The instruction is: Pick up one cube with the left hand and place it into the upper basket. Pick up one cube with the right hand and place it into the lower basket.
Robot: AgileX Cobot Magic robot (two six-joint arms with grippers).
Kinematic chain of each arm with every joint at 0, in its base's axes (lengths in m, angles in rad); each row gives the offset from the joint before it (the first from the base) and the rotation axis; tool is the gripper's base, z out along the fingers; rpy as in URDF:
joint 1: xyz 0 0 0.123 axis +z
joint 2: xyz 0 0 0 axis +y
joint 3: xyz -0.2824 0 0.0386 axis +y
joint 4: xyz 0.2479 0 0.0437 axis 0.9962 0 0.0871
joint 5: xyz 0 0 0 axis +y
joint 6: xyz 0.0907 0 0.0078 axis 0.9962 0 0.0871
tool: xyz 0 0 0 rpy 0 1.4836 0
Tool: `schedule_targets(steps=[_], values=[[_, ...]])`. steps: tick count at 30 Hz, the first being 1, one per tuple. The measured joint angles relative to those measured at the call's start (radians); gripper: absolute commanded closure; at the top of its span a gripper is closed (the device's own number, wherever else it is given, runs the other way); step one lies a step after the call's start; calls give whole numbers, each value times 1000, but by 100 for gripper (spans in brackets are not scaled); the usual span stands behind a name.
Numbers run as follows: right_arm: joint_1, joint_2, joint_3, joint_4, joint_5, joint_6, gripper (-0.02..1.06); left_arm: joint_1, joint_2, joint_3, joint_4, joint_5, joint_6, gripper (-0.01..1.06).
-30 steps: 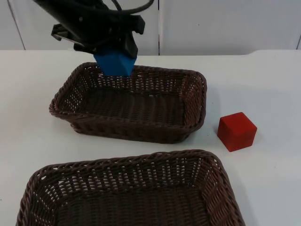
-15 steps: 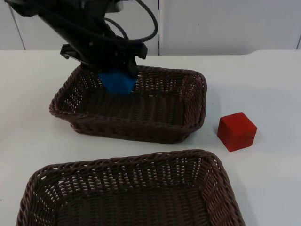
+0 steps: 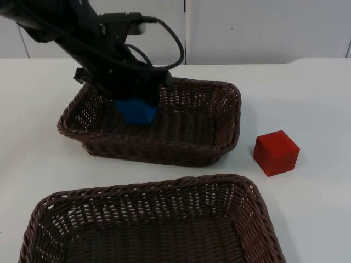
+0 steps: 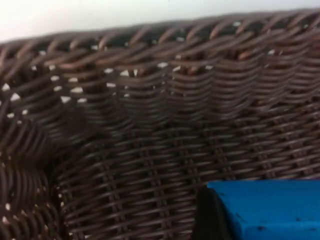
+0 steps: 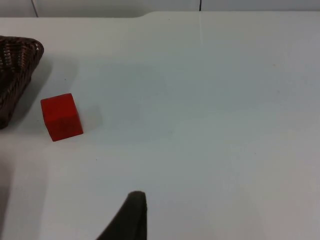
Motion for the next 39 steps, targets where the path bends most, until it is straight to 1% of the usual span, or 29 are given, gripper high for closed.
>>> schedule_targets(steps=[2, 4, 5, 6, 10, 11, 12, 13, 14, 15, 16, 17, 19, 29, 34, 39], values=[[0, 0, 0, 0, 0, 0, -1, 0, 14, 0, 0, -8, 0, 105], [0, 0, 0, 0, 0, 0, -1, 0, 28, 0, 0, -14, 0, 99], [0, 0, 0, 0, 0, 0, -1, 0, 28, 0, 0, -14, 0, 93], [0, 0, 0, 0, 0, 0, -1, 0, 40, 0, 0, -16, 0, 93], [0, 0, 0, 0, 0, 0, -1, 0, 52, 0, 0, -16, 0, 63], [0, 0, 0, 0, 0, 0, -1, 0, 52, 0, 0, -16, 0, 63], [0, 0, 0, 0, 0, 0, -1, 0, 52, 0, 0, -16, 0, 52], [0, 0, 0, 0, 0, 0, -1, 0, 52, 0, 0, -16, 0, 49], [0, 0, 0, 0, 0, 0, -1, 0, 52, 0, 0, -16, 0, 41], [0, 0, 0, 0, 0, 0, -1, 0, 52, 0, 0, -16, 0, 36], [0, 0, 0, 0, 0, 0, -1, 0, 52, 0, -3, -16, 0, 36], [0, 0, 0, 0, 0, 0, -1, 0, 52, 0, -7, -16, 0, 32], [0, 0, 0, 0, 0, 0, -1, 0, 52, 0, -9, -16, 0, 28], [0, 0, 0, 0, 0, 2, -1, 0, 20, 0, -9, 20, 0, 28], [0, 0, 0, 0, 0, 2, -1, 0, -45, 0, -11, 33, 0, 28], [0, 0, 0, 0, 0, 2, -1, 0, -128, 0, -11, 72, 0, 28]])
